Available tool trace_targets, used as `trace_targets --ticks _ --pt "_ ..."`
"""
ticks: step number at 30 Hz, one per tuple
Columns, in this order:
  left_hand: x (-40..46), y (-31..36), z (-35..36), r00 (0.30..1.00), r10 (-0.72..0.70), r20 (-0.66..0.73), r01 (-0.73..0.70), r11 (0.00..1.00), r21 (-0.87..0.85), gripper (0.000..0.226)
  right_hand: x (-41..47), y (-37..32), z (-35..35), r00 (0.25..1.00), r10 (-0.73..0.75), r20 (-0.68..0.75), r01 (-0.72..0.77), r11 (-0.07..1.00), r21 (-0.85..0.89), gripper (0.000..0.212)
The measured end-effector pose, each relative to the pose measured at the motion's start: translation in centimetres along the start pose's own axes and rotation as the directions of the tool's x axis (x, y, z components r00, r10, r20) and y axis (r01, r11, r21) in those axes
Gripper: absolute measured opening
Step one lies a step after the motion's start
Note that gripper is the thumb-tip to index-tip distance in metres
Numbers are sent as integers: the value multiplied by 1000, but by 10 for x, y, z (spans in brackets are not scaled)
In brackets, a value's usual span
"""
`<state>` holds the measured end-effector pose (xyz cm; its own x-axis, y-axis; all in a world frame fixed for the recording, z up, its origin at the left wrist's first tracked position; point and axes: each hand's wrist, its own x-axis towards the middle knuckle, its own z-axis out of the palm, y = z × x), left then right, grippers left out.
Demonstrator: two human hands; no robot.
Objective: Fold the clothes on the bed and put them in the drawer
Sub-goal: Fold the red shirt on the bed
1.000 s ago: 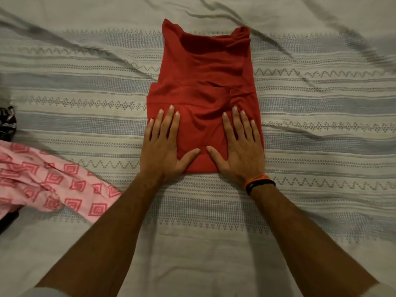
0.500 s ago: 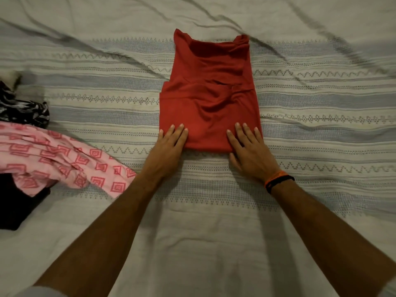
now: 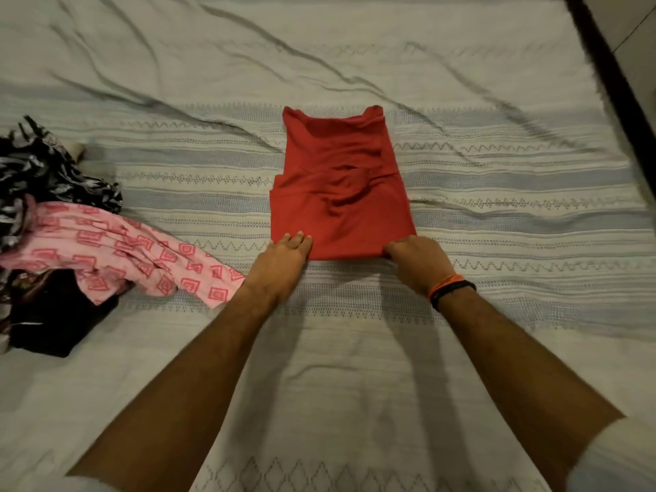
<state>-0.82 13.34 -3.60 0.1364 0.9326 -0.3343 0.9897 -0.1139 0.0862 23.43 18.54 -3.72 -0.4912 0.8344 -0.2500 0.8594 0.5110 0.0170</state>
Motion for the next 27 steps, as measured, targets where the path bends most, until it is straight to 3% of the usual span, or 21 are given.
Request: trace_targets --ticks 3,9,16,22,27 --pt "-13 1 2 1000 -17 17 17 1000 -13 59 -9 -9 4 998 50 -28 -49 998 50 20" --pt "-25 -3 10 1000 -23 1 23 998 -64 63 2 -25 30 998 68 -7 -67 996 52 64" --pt "-25 -9 24 998 -18 -61 11 993 -121 67 12 -19 42 999 -24 -21 22 996 -87 51" --pt "-21 -11 33 999 -1 -40 -1 999 -40 59 -1 -6 14 998 -40 -40 33 985 -168 48" --pt "-58 4 19 998 42 37 -44 998 44 56 -47 -14 0 990 -131 55 141 950 -279 28"
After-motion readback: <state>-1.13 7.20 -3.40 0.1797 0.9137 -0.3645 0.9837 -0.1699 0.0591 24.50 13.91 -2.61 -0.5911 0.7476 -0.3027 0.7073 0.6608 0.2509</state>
